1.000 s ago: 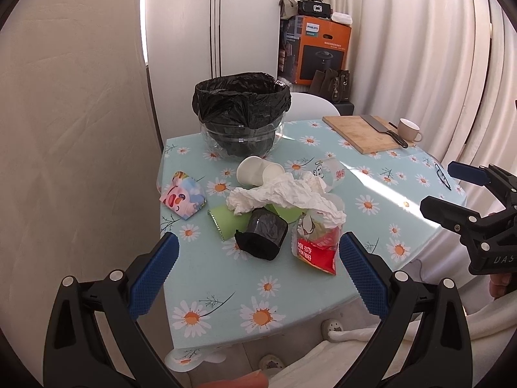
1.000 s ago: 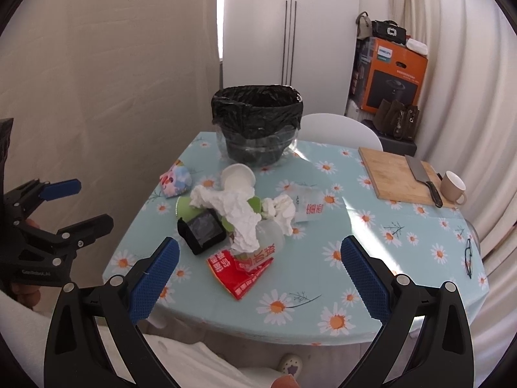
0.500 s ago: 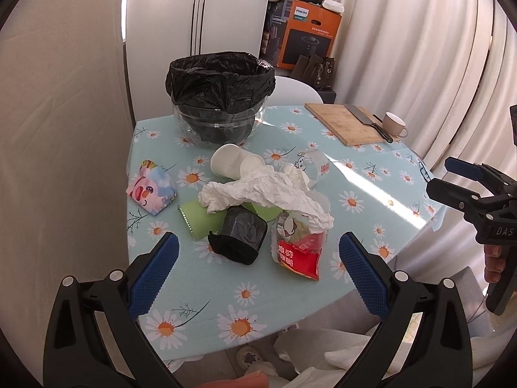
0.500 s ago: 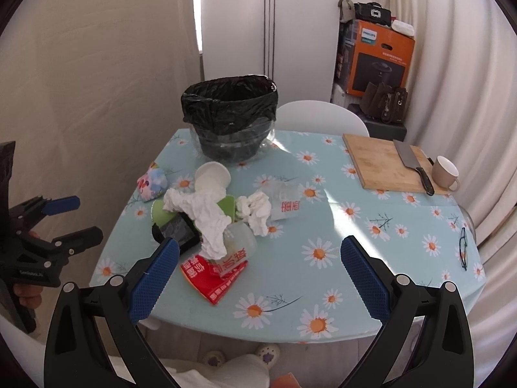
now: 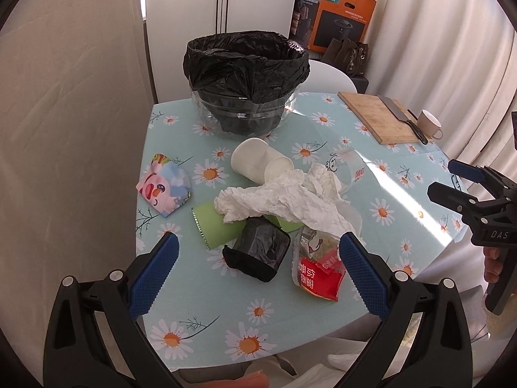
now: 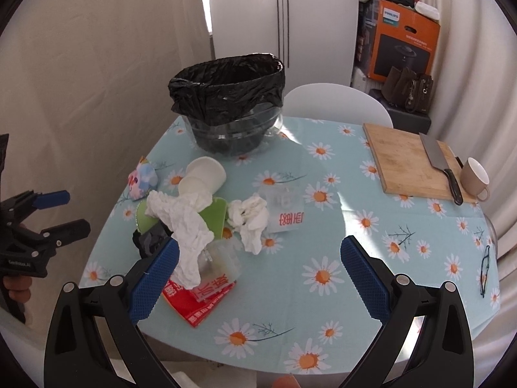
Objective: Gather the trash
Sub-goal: 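Grasp the pink cartoon mask with the left tool while the right tool grasps the clear plastic cup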
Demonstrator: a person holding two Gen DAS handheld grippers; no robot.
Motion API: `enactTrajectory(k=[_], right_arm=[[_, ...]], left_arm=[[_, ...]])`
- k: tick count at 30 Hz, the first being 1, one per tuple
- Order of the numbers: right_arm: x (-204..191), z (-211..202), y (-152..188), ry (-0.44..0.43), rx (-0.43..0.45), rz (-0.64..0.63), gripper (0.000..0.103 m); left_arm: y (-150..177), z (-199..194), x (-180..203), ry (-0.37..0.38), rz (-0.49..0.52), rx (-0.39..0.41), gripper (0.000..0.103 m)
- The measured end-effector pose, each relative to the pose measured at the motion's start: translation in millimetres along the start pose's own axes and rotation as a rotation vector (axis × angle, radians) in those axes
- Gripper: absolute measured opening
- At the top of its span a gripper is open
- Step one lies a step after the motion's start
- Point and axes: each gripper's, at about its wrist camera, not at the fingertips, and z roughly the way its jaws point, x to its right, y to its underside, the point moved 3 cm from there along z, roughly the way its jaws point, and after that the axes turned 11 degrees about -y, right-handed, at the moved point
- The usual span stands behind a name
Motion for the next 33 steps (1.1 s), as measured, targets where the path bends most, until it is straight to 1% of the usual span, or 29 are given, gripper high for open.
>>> enactTrajectory(k=[2, 4, 8, 11, 13, 17, 20, 23, 26, 31, 33], right_arm=[[7.3, 9.4, -3.1, 0.007, -0.018, -0.009, 0.095], [15.7, 17.9, -6.0, -0.005, -0.027, -0.010, 0.095], [34.9, 38.9, -8.7, -0.055, -0.054, 0.003, 0.095], [45.0, 59.0, -10.1, -0.080, -0.088, -0.015, 0.095], [48.8, 69.2, -13.1, -0.094, -0.099, -0.030, 0.095], [54.0, 86.2, -18.8, -0.103, -0.123, -0.043, 0.095], [59.1, 96.3, -21.6, -0.101, -0.137, -0.040, 0.095], [64.7, 107.4, -22.1, -0.093, -0.153, -0.040, 0.095], [70.5, 119.1, -22.7, -0.090, -0.176, -0.020, 0.095], [76.4, 140.9, -24.6, -0.089, -0.228, -0.002, 0.095], [78.8, 149.5, -26.6, -0.090, -0.253, 0.011, 0.095]], left_arm=[[-6.3, 3.2, -0.6, -0.017, -0.009, -0.004, 0.097], [-10.7, 6.6, -0.7, -0.044, -0.015, -0.010, 0.097], [-15.3, 18.0, 0.0, -0.105, -0.023, -0.039, 0.097], [-14.9, 29.5, -0.4, -0.116, -0.037, -0.072, 0.097], [-14.6, 35.5, -1.2, -0.139, -0.036, -0.072, 0.097], [-17.7, 45.9, -10.2, -0.197, -0.055, -0.079, 0.097], [-21.6, 54.2, -20.5, -0.219, -0.070, -0.094, 0.097], [-26.2, 67.8, -31.8, -0.257, -0.058, -0.099, 0.097], [-30.9, 86.9, -45.1, -0.254, -0.081, -0.124, 0.097], [-40.1, 116.9, -64.8, -0.275, -0.103, -0.159, 0.097], [-44.5, 131.5, -72.9, -0.265, -0.116, -0.184, 0.097]])
